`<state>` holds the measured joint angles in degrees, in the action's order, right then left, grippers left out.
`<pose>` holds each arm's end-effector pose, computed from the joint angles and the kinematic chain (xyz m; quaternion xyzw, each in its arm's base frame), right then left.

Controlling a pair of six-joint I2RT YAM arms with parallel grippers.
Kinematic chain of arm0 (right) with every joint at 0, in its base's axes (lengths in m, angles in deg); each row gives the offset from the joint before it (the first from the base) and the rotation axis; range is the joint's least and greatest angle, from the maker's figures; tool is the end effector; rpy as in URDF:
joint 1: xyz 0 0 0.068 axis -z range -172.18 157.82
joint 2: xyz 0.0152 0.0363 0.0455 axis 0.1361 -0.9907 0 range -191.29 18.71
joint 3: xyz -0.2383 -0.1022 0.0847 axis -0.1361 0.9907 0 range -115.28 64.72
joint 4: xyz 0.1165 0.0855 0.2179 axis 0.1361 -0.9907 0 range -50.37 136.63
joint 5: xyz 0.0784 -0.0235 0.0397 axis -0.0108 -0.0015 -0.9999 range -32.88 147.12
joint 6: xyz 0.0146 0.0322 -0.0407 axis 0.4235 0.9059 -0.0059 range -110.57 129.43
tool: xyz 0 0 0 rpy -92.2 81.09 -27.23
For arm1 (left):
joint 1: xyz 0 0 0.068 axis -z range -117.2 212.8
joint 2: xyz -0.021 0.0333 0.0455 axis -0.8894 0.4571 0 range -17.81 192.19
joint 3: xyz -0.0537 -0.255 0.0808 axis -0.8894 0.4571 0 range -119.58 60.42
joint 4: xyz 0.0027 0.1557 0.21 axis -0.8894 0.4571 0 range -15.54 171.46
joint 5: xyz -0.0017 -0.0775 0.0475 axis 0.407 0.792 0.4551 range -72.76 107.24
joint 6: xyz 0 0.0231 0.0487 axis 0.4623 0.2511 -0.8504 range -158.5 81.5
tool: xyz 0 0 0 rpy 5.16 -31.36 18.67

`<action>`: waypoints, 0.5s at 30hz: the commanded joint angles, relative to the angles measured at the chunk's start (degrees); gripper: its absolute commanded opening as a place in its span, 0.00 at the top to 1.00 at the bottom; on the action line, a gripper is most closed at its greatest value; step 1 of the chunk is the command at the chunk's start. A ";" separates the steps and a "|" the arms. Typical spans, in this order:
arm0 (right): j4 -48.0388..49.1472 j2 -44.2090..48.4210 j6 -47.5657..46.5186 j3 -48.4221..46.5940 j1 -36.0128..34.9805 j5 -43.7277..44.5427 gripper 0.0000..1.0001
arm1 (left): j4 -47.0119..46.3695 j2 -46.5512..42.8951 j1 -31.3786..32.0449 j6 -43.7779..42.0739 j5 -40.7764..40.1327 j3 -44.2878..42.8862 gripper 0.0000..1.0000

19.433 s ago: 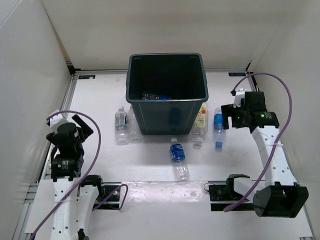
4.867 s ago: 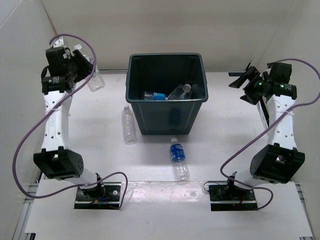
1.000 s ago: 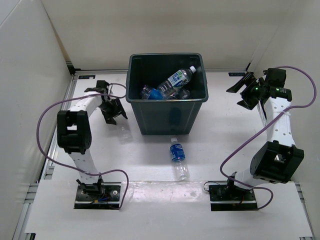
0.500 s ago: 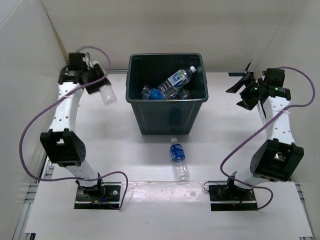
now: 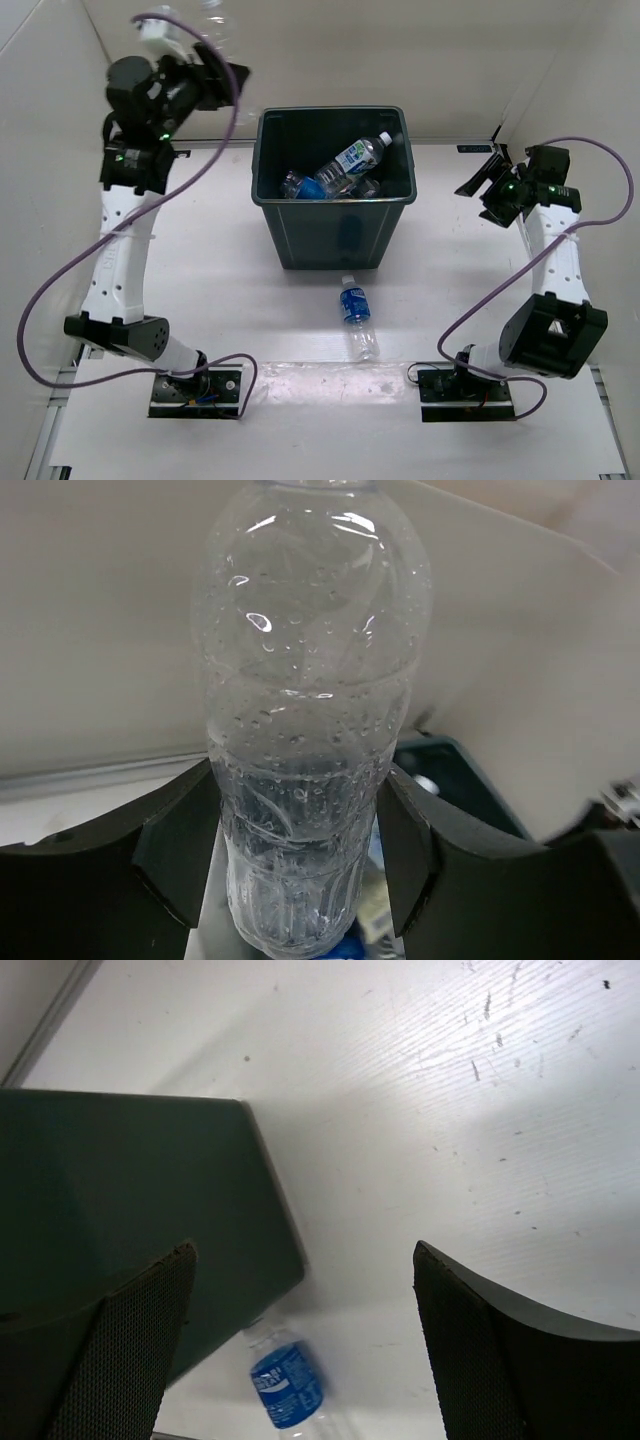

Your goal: Put the plastic bottles in the bin

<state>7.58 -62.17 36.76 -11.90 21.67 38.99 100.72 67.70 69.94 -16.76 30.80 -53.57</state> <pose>0.2992 -0.0623 0.3417 0.2604 0.8707 0.1896 0.3716 0.2914 -0.0450 0.5505 -0.0031 0.6937 -0.2577 0.6726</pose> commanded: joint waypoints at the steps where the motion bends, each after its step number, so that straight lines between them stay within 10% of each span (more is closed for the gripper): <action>1: 0.47 4.05 -5.34 2.78 -0.40 2.57 0.10 | -1.49 2.37 8.90 -7.46 2.61 -3.16 0.38; 5: -0.50 5.56 -7.90 4.46 -2.15 3.63 0.10 | 1.76 3.60 15.62 -12.06 1.39 -2.64 0.00; 15: -2.96 13.46 -21.88 9.99 -6.90 -5.32 0.10 | 3.18 -3.33 12.64 -14.17 -0.20 4.65 0.00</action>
<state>6.03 -51.65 21.22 -3.55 15.86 38.99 103.10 70.17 84.08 -28.43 31.39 -49.44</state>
